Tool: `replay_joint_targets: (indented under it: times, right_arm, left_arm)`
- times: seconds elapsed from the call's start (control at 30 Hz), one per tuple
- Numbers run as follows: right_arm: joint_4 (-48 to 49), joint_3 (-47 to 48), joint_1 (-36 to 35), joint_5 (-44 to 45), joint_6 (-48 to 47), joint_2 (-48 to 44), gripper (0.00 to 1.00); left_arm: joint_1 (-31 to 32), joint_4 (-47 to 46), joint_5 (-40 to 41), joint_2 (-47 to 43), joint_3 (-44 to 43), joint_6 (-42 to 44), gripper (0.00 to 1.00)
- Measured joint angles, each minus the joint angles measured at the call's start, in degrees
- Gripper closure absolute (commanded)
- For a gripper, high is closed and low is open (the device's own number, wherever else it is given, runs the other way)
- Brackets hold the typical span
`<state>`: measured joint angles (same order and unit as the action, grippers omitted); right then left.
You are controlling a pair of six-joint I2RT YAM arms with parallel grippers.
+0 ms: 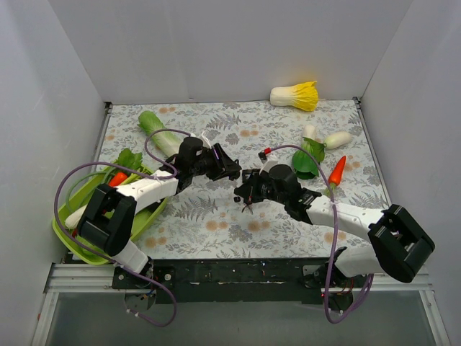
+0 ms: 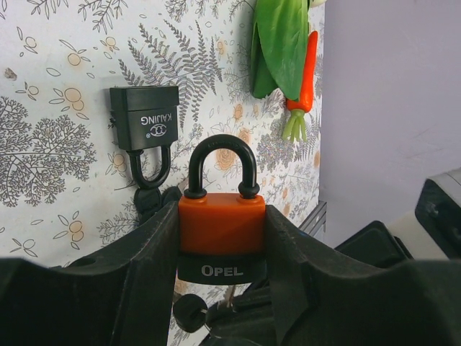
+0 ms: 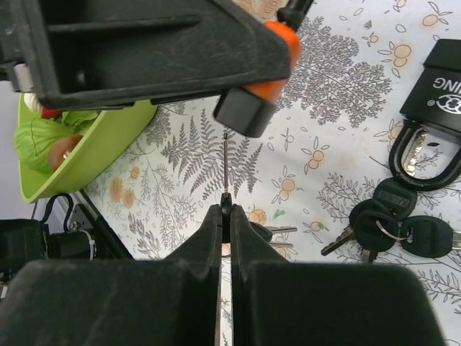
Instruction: Unlock with the key
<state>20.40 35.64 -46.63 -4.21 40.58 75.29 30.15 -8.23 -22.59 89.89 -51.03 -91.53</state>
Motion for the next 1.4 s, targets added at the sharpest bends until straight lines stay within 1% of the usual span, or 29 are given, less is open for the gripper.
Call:
replay_joint_targets:
  times: [0.23, 0.47, 1.4]
  right_arm:
    - [0.94, 0.0, 2.43, -2.49, 1.29, 1.95, 0.99]
    - [1.73, 0.42, 3.17, -3.76, 1.36, 2.38, 0.99]
    - [2.05, 1.53, 3.89, -3.06, 1.14, 3.96, 0.99]
  left_arm:
    - [0.0, 0.0, 0.02, 0.0, 0.02, 0.0, 1.0]
    - [0.0, -0.02, 0.02, 0.0, 0.02, 0.04, 1.0]
    - [-0.04, -1.07, 0.59, 0.0, 0.02, 0.5, 1.0]
